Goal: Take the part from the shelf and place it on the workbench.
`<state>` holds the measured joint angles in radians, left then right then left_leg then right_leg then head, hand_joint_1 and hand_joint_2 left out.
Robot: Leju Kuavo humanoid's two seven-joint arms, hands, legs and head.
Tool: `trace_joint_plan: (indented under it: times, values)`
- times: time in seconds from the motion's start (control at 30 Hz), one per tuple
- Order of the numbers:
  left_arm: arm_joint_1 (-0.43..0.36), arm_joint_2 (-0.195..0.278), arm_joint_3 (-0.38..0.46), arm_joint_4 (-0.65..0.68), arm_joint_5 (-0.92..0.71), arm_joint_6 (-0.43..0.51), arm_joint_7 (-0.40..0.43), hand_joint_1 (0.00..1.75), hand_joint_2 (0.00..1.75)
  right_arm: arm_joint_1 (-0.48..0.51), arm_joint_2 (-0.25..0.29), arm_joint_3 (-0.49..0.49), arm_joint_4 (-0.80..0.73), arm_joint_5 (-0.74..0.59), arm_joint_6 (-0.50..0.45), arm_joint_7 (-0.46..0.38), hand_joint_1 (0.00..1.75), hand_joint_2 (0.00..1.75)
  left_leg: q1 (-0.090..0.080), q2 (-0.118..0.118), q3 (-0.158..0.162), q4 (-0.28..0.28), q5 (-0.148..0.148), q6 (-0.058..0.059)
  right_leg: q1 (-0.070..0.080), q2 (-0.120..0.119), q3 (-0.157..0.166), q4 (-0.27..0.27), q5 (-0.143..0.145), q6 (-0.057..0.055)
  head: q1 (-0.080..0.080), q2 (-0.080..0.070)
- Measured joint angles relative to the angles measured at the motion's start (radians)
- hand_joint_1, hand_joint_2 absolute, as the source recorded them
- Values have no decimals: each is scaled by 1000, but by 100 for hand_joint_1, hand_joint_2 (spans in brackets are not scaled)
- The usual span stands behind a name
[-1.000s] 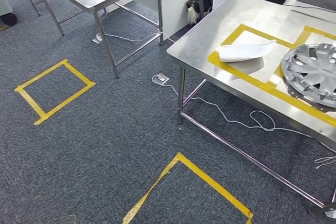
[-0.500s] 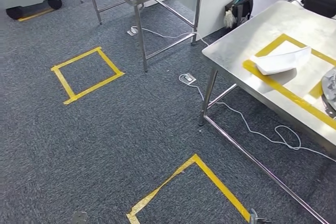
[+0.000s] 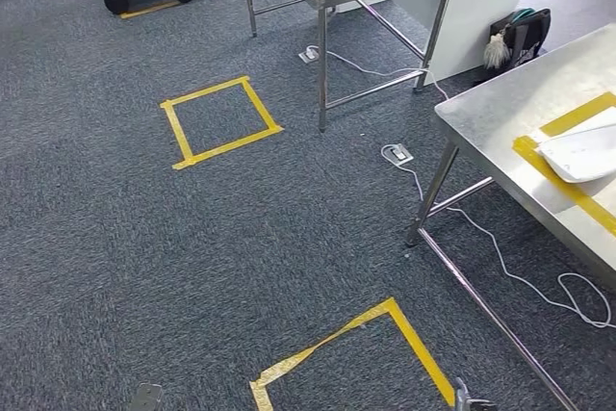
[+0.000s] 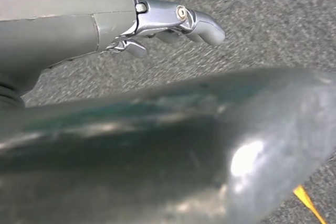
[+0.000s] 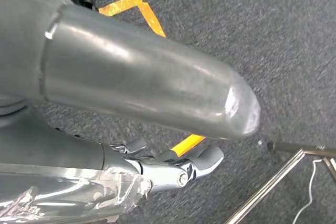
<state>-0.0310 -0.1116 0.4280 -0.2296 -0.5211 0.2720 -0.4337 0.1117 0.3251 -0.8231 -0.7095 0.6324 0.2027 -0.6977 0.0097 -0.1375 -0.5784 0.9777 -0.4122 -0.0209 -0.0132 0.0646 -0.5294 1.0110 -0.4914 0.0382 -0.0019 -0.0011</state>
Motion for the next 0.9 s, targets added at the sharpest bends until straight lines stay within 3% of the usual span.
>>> trace_joint_plan:
  times: [0.03,0.07,0.1,0.17,0.23,0.27,0.33,0.4,0.47,0.53,0.6,0.67,0.73,0.77,0.8,0.83,0.9]
  values:
    - [2,0,0,0,0,0,0,0,0,-2,0,0,1,-1,0,0,0,0,2,3,-4,2,-1,-5,1,-12,2,-1,3,-8,0,0]
    - [4,1,0,0,0,0,0,0,0,-3,-1,0,1,-1,1,0,0,0,1,21,-13,18,-12,-9,1,-23,4,-3,7,-15,-2,0]
    - [3,1,0,0,0,0,0,0,0,-3,-1,0,2,-1,2,-1,0,0,0,49,-30,52,-35,-13,1,-37,4,-6,11,-21,-4,0]
    - [-1,-1,-1,0,0,0,0,0,0,0,-2,-1,3,-3,4,-1,0,0,-2,108,-90,179,-106,-16,5,-66,2,-9,12,-28,-9,0]
    - [-3,-2,-1,0,-1,0,0,0,0,-1,-3,-5,9,-16,19,-1,0,0,-2,124,-139,288,-146,-17,9,-97,0,-9,11,-30,-9,0]
    - [-2,-3,-1,0,-2,0,-1,0,0,-5,-6,-12,17,-26,34,-1,0,0,-2,126,-140,295,-139,-17,10,-111,0,-9,11,-30,-9,0]
    - [0,-3,0,0,-6,1,-1,0,0,-17,-14,-34,47,-42,63,1,0,0,-2,140,-82,197,-81,-13,10,-136,1,-8,9,-28,-10,0]
    - [-2,-3,0,0,-11,2,-2,0,0,-28,-26,-65,88,-44,80,14,0,0,-8,192,-7,59,-34,-6,15,-158,5,-7,4,-21,-9,0]
    - [-3,-5,1,0,-15,3,-3,0,0,-36,-41,-97,133,-40,86,40,0,0,-16,218,20,4,-25,4,20,-178,10,-7,0,-11,-8,0]
    - [0,-6,5,0,-17,3,-4,0,0,-44,-55,-125,176,-33,84,66,0,0,-16,192,17,1,-21,15,18,-194,16,-11,-3,0,-7,0]
    - [4,-7,12,0,-19,3,-4,0,0,-52,-68,-148,214,-26,77,91,0,0,-12,169,18,-3,-16,27,14,-157,5,19,-28,11,-4,0]
    - [3,-7,17,0,-20,-2,-4,0,0,-57,-81,-173,252,-19,69,117,0,0,-8,145,16,-4,-12,37,10,-94,-46,133,-88,18,2,0]
    - [2,-9,19,0,-24,-11,-4,0,0,-57,-90,-195,287,-11,63,137,0,0,-9,114,13,-4,-9,42,8,-69,-116,270,-137,21,6,0]
    - [3,-10,20,0,-26,-15,-4,0,0,-56,-93,-203,299,-8,61,141,0,0,-9,98,13,-3,-9,42,8,-66,-135,300,-136,22,7,0]
    - [5,-11,21,0,-28,-17,-4,0,0,-58,-97,-209,309,-5,61,143,0,0,-9,82,13,-3,-8,41,7,-63,-134,284,-113,22,8,0]
    - [7,-12,22,0,-31,-19,-4,0,0,-61,-101,-214,318,-2,61,143,0,0,-9,67,14,-3,-7,39,4,-55,-113,231,-74,22,8,0]
    - [6,-14,24,0,-37,-24,-5,0,0,-69,-108,-225,339,6,63,138,0,0,-9,39,11,2,-6,31,-7,-4,-51,84,-7,24,8,0]
